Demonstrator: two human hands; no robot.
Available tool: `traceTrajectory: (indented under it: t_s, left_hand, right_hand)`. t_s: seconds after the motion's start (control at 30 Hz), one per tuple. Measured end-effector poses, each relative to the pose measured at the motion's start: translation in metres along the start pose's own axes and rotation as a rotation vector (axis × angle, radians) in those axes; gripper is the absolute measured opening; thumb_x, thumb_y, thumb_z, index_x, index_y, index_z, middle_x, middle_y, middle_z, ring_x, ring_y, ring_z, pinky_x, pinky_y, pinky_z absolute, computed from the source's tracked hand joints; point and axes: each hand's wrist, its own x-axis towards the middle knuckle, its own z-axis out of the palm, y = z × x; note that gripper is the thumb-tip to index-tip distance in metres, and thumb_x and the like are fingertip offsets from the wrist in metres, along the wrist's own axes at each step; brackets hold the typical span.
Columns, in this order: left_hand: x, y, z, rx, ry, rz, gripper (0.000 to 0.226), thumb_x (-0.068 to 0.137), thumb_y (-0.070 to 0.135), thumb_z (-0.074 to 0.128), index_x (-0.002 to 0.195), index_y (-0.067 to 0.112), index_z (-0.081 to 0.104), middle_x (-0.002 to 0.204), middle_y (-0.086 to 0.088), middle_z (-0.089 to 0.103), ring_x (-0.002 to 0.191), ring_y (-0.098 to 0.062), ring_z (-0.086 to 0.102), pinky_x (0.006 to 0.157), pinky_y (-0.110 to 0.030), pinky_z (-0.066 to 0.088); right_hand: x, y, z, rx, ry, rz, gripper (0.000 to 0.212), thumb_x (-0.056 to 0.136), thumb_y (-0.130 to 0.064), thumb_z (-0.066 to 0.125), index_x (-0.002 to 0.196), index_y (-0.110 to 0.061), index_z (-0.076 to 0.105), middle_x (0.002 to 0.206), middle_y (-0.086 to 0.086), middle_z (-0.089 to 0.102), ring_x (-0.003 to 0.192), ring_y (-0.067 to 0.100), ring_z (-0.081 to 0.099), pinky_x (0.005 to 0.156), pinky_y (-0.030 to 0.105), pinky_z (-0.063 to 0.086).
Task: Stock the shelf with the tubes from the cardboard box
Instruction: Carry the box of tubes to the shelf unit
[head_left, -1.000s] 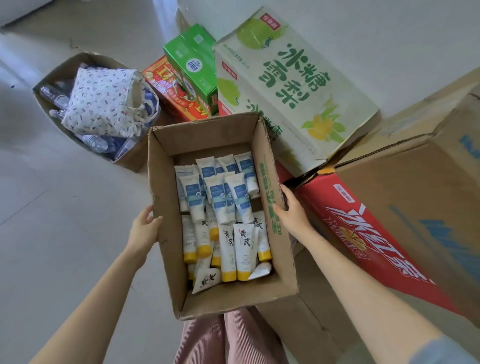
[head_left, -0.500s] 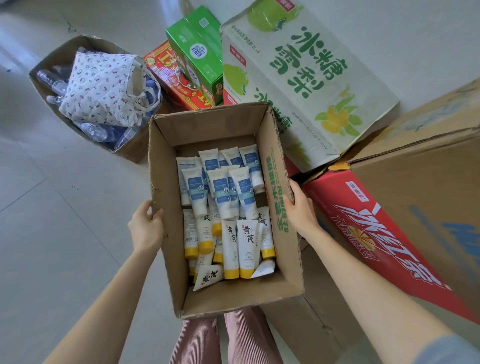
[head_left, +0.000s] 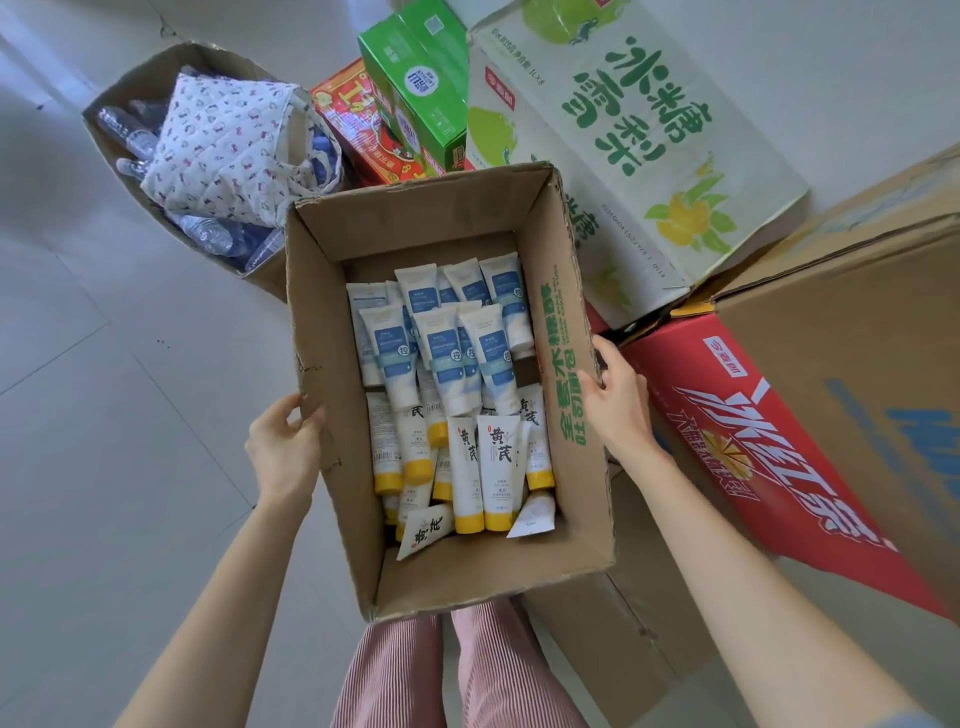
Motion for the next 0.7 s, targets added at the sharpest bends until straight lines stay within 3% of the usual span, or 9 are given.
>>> traceTrajectory:
  t_s: [0.1, 0.23, 0.33, 0.43, 0.5, 0.6, 0.7]
  left_hand:
    - [-0.009, 0.002, -0.016, -0.03, 0.018, 0.012, 0.038, 0.089, 0.013, 0.063, 0.126, 0.007, 0.058, 0.119, -0.008, 0.064, 0.106, -0.022, 0.063, 0.095, -0.041, 0.05]
    - [-0.016, 0.006, -0.046, -0.075, 0.033, 0.031, 0.036, 0.088, 0.012, 0.063, 0.124, 0.008, 0.059, 0.117, -0.009, 0.066, 0.104, -0.023, 0.064, 0.094, -0.042, 0.051]
    - [-0.021, 0.006, -0.074, -0.115, 0.044, 0.045, 0.033, 0.088, 0.012, 0.063, 0.12, 0.009, 0.062, 0.112, -0.009, 0.068, 0.101, -0.024, 0.066, 0.093, -0.043, 0.051]
    - [-0.03, 0.001, -0.106, -0.179, 0.075, 0.043, 0.034, 0.086, 0.01, 0.065, 0.12, 0.007, 0.062, 0.111, -0.011, 0.068, 0.101, -0.025, 0.066, 0.093, -0.044, 0.051]
    - [-0.036, -0.006, -0.131, -0.231, 0.101, 0.04, 0.037, 0.085, 0.01, 0.067, 0.122, 0.004, 0.061, 0.112, -0.014, 0.067, 0.101, -0.027, 0.065, 0.092, -0.045, 0.051]
    - [-0.048, -0.022, -0.172, -0.288, 0.148, 0.03, 0.037, 0.085, 0.009, 0.067, 0.121, 0.004, 0.061, 0.112, -0.014, 0.067, 0.101, -0.027, 0.065, 0.092, -0.044, 0.052]
    - [-0.064, -0.044, -0.22, -0.331, 0.224, -0.003, 0.037, 0.082, 0.012, 0.07, 0.118, 0.007, 0.064, 0.109, -0.014, 0.068, 0.098, -0.027, 0.067, 0.091, -0.044, 0.052]
  right_hand:
    - [-0.013, -0.015, -0.003, -0.003, 0.014, -0.031, 0.048, 0.096, -0.014, 0.052, 0.142, -0.023, 0.041, 0.079, 0.008, 0.058, 0.067, 0.018, 0.045, 0.066, 0.029, 0.038]
    - [-0.032, -0.047, -0.007, -0.021, -0.005, -0.04, 0.05, 0.096, -0.013, 0.052, 0.143, -0.021, 0.04, 0.098, 0.014, 0.059, 0.094, 0.031, 0.054, 0.077, 0.029, 0.039]
    - [-0.052, -0.075, -0.007, -0.006, -0.011, -0.086, 0.05, 0.095, -0.01, 0.053, 0.143, -0.018, 0.04, 0.121, 0.018, 0.06, 0.108, 0.036, 0.056, 0.087, 0.039, 0.048]
    - [-0.077, -0.1, -0.001, -0.025, -0.011, -0.121, 0.048, 0.095, -0.01, 0.054, 0.141, -0.019, 0.042, 0.11, 0.023, 0.063, 0.098, 0.036, 0.059, 0.084, 0.042, 0.049]
    - [-0.096, -0.114, 0.006, -0.02, -0.011, -0.144, 0.047, 0.095, -0.01, 0.054, 0.14, -0.02, 0.042, 0.096, 0.018, 0.064, 0.091, 0.031, 0.059, 0.087, 0.042, 0.05]
    - [-0.125, -0.138, 0.021, -0.018, -0.012, -0.197, 0.048, 0.094, -0.011, 0.056, 0.139, -0.022, 0.044, 0.091, 0.013, 0.061, 0.082, 0.028, 0.055, 0.084, 0.039, 0.049]
    - [-0.163, -0.172, 0.04, -0.007, -0.054, -0.268, 0.049, 0.094, -0.008, 0.056, 0.14, -0.017, 0.043, 0.129, 0.01, 0.058, 0.102, 0.022, 0.057, 0.088, 0.026, 0.044]
